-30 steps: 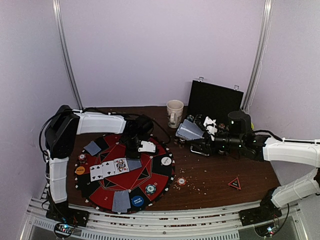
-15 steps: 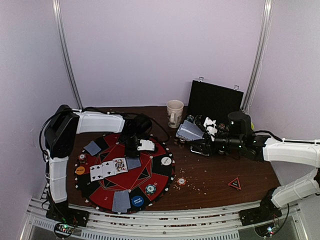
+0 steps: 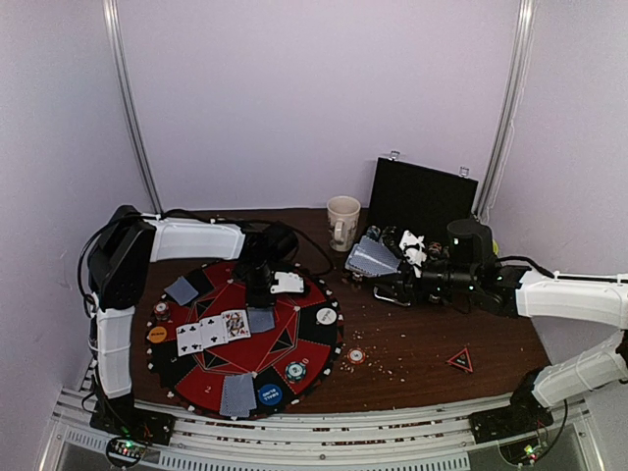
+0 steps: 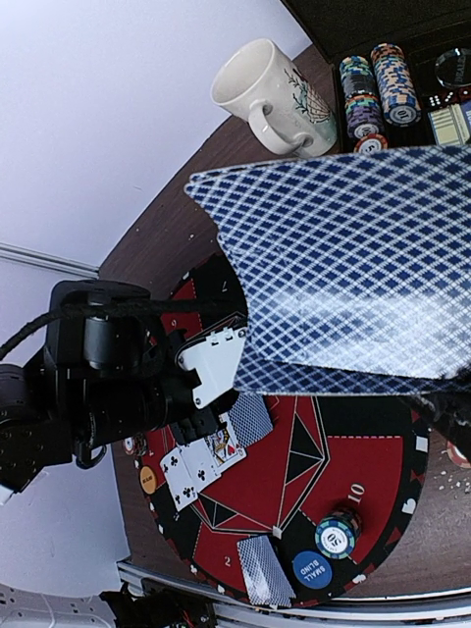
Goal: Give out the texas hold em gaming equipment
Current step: Distribute the poker card in the community card area, then pick up the poker card from the face-down deck piles.
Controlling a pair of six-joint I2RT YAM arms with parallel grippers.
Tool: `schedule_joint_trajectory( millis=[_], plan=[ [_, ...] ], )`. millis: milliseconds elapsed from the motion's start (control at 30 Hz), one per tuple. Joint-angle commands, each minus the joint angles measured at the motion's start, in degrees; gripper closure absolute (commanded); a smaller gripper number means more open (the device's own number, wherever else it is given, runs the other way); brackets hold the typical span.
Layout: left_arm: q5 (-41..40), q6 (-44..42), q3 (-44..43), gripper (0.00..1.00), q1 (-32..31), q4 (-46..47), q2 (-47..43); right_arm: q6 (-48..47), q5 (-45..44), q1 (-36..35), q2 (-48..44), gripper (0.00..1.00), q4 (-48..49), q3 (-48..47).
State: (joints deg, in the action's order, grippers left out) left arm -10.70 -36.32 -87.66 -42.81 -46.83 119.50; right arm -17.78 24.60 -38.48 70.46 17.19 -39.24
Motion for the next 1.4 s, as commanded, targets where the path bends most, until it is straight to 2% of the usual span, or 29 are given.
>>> schedule_joint_trajectory(
  millis=[0, 200, 300, 500, 633, 733, 767, 833, 900, 1100, 1367],
  plan=[
    [0.6, 1.2, -2.3, 0.75, 0.3, -0.1, 0.3, 0.3, -0.6, 0.1, -1.4, 0.52, 1.0, 0.4],
    [1.1, 3.5, -5.5, 0.73, 0.3, -1.6, -0.2, 0.3, -0.5, 0.2, -1.3, 0.52, 1.0, 0.2],
    [0.0, 6.5, -8.0, 0.68, 0.4, -1.7, -1.7, -0.1, -0.4, 0.2, -1.1, 0.52, 0.8, 0.0],
    [3.8, 17.4, -15.0, 0.42, 1.7, 2.0, -6.5, -0.5, 0.1, 0.1, -0.6, 0.52, 0.5, -0.5],
    [16.8, 25.9, -14.5, 0.3, 2.1, 9.8, -13.2, -0.5, 0.6, 0.1, 0.1, 0.52, 0.2, -1.0],
    [35.5, 31.7, -7.6, 0.17, 2.1, 21.3, -19.3, -0.4, 1.1, 0.0, 0.5, 0.52, 0.8, -1.2],
    [41.0, 34.0, -4.5, 0.07, 1.9, 26.3, -21.0, -0.4, 1.2, 0.1, 0.7, 0.52, 1.0, -1.2],
    [45.2, 39.5, 1.2, 0.02, 0.9, 36.3, -23.5, -0.2, 1.4, 0.1, 1.1, 0.52, 1.1, -1.5],
    [43.9, 40.9, 3.3, 0.02, -1.1, 40.2, -23.7, 0.0, 1.6, 0.1, 1.4, 0.52, 1.2, -1.7],
    [29.4, 39.3, -4.9, 0.02, -6.4, 33.3, -16.9, 0.4, 2.0, 0.0, 1.6, 0.52, 1.5, -1.8],
    [25.0, 38.1, -8.6, 0.02, -8.4, 30.8, -11.4, 0.9, 2.0, 0.0, 1.4, 0.52, 2.2, -1.4]
  ],
)
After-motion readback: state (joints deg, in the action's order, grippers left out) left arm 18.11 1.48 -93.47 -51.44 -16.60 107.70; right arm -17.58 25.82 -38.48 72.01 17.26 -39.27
